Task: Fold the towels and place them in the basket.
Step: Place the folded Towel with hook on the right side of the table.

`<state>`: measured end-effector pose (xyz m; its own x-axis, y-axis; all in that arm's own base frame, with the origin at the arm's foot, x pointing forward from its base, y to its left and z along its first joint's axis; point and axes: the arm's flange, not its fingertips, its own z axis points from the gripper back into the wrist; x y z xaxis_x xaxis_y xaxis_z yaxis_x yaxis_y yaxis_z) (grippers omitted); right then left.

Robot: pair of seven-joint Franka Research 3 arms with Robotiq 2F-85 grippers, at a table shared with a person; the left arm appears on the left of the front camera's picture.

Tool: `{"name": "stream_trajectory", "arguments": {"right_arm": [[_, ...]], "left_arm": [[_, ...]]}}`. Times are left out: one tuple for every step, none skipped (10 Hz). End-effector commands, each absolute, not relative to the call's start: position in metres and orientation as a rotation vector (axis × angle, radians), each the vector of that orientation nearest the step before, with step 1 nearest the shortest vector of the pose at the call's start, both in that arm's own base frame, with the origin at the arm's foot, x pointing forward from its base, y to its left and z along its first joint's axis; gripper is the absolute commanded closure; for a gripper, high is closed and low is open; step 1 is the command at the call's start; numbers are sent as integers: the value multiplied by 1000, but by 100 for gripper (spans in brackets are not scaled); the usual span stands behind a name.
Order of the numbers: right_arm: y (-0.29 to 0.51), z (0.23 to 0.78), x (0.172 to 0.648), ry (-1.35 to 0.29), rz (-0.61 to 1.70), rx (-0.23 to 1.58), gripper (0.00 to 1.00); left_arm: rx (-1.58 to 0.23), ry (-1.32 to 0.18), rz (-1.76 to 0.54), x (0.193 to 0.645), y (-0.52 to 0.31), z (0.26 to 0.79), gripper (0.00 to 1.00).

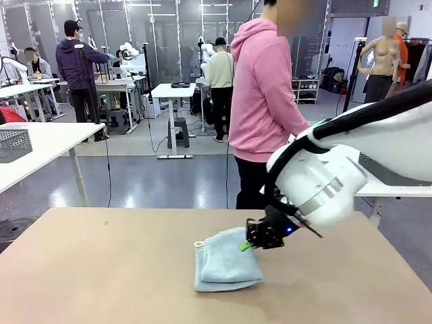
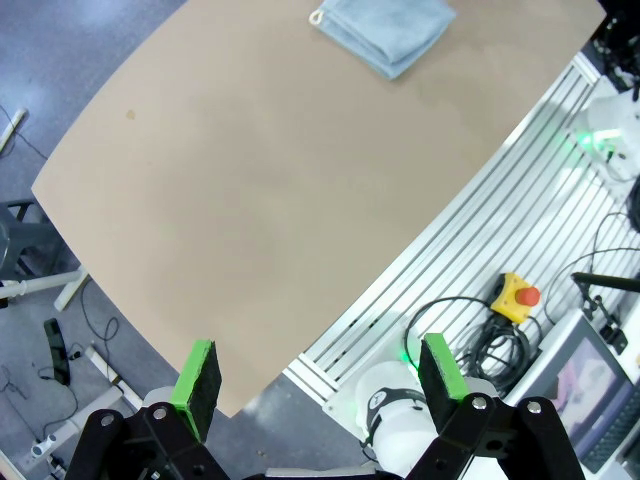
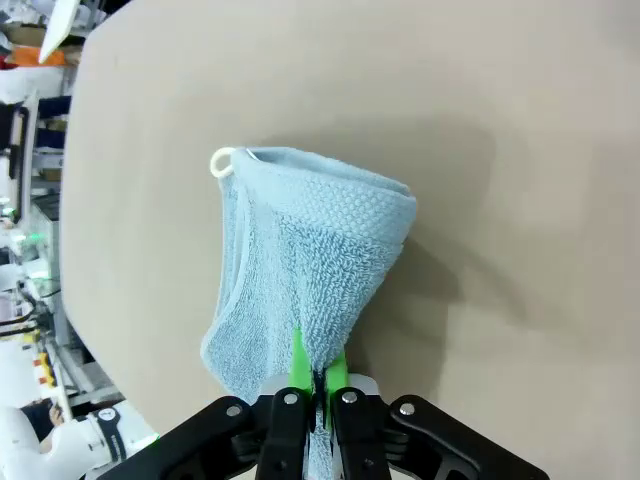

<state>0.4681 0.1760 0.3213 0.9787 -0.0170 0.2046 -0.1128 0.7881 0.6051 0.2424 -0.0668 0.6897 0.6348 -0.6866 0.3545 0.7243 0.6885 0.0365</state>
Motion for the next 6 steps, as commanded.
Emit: {"name": "stream_trajectory", "arguments": {"right_arm": [[133,333,461,-234,9,575,95],[108,337,457,-241,-4,547,95],[73,343,450,-242,-19,515,95],[41,347,445,-251,-35,473,95],[9,349,441,-251,-26,440,95],[-21,350,439,-252,-46,401,95]], "left_arm": [[-111,-358,-808,243,-67,691,0],[-111,-358,-808,243,-67,691,0],[-111,-358,-808,243,-67,691,0],[-111,-358,-808,243,-67,691,0],[-111,-358,-808,243,-67,691,0],[-111,-358,-808,243,-67,691,0]]}}
